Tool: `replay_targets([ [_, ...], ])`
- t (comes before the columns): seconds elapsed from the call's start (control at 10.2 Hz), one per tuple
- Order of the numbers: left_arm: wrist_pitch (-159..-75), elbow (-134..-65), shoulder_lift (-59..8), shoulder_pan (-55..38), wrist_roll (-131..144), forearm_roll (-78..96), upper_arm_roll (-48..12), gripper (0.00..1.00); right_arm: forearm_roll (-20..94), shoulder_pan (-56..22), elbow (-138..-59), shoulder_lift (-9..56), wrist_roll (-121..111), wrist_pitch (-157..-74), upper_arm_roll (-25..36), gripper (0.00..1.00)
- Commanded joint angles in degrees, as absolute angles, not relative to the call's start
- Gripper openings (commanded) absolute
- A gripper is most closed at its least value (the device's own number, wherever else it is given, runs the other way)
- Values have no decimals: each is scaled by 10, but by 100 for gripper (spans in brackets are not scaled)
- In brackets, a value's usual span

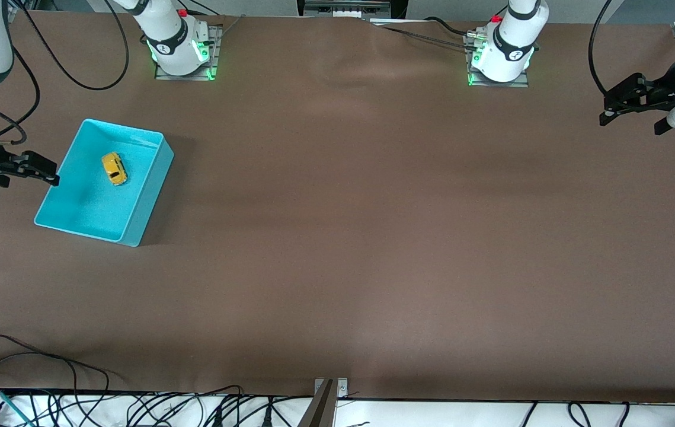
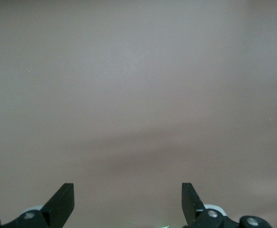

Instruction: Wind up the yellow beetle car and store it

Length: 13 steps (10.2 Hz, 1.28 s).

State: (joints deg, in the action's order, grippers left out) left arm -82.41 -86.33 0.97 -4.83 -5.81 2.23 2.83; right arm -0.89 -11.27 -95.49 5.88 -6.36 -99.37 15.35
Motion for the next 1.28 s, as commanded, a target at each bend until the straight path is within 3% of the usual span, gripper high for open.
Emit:
replay_targets([
  [0.0, -808, -841, 0, -48, -53, 31, 28, 100, -8, -117, -946, 57, -40, -969, 144, 100],
  [1.18, -808, -844, 0, -42, -54, 31, 29, 100, 9, -113, -903, 65, -26, -972, 147, 100],
])
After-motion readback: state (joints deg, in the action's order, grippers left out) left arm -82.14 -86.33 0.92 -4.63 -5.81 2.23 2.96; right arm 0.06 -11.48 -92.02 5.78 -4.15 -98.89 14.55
